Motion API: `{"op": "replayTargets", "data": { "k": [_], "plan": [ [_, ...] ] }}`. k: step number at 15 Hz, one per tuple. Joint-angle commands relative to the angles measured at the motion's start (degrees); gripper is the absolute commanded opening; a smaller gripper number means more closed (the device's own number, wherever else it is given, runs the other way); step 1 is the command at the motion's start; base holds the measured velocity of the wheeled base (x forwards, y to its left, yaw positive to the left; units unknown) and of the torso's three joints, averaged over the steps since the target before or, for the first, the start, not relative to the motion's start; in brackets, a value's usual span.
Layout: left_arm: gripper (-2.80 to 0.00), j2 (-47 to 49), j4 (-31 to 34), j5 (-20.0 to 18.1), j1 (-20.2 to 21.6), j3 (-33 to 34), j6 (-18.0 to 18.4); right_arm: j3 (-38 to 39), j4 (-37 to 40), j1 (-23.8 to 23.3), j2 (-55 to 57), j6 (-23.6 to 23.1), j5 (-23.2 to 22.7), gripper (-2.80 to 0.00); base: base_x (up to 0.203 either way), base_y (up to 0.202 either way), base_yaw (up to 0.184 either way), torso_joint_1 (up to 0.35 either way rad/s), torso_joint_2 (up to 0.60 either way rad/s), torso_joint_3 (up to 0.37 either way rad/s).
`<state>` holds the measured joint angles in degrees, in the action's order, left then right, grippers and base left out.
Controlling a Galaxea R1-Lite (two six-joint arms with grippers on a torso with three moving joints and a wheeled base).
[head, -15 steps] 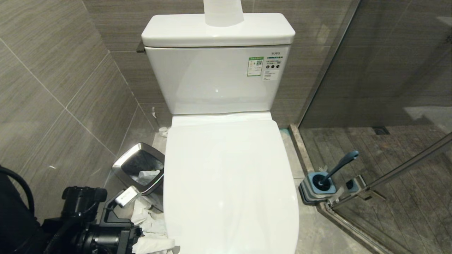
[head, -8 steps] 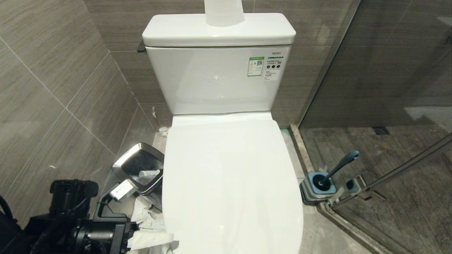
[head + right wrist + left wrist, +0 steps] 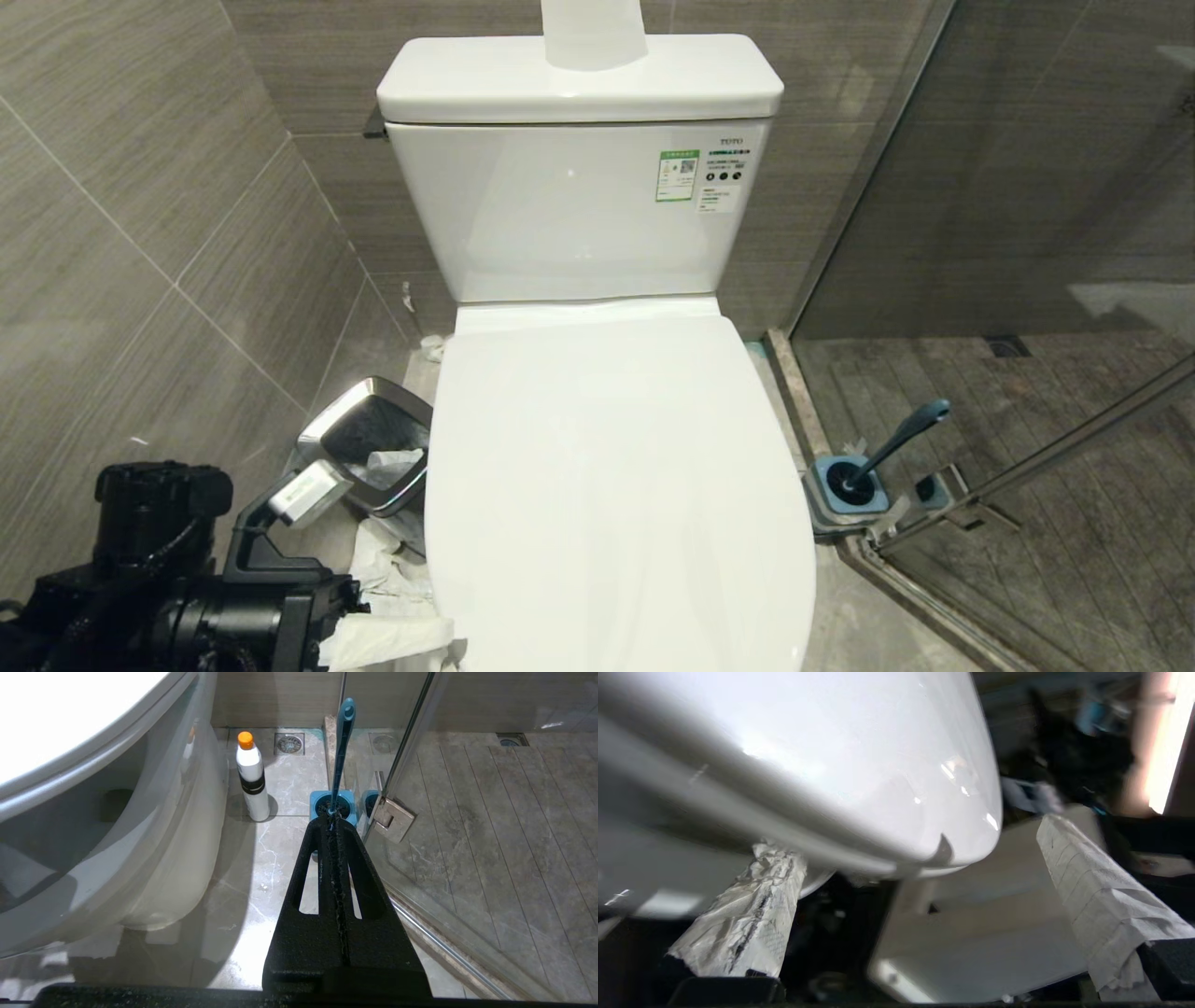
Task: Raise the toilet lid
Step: Use the left hand to lift the toilet lid slightly
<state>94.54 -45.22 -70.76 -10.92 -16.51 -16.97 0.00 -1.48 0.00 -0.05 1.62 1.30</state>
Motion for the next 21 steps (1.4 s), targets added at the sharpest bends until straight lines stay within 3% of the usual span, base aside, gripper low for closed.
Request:
{"op": "replayTargets", "data": {
  "k": [1, 9, 15, 18, 21],
  "plan": [
    [0.0, -2.54, -0.31, -0.22, -1.06, -0.15, -0.24, 0.62, -0.02, 0.0, 0.05, -0.01, 0.02, -2.8, 0.0, 0.0, 0.0, 0.0, 0.0, 0.0],
    [0.0, -4.54, -0.75, -0.26, -1.49, -4.55, -7.45, 0.62, -0.02, 0.0, 0.05, 0.05, 0.02, -2.8, 0.0, 0.0, 0.0, 0.0, 0.0, 0.0],
    [0.0, -5.4, -0.61, -0.24, -1.38, -7.65, -8.58, 0.62, -0.02, 0.0, 0.05, -0.02, 0.02, -2.8, 0.0, 0.0, 0.0, 0.0, 0.0, 0.0],
    [0.0, -5.5, -0.83, -0.14, -1.16, -11.79, -12.48, 0.62, -0.02, 0.0, 0.05, -0.04, 0.02, -2.8, 0.0, 0.0, 0.0, 0.0, 0.0, 0.0],
    [0.0, -5.34, -0.83, 0.26, -1.03, -18.02, -18.95, 0.62, -0.02, 0.0, 0.05, 0.05, 0.02, -2.8, 0.0, 0.0, 0.0, 0.0, 0.0, 0.0]
  ]
}}
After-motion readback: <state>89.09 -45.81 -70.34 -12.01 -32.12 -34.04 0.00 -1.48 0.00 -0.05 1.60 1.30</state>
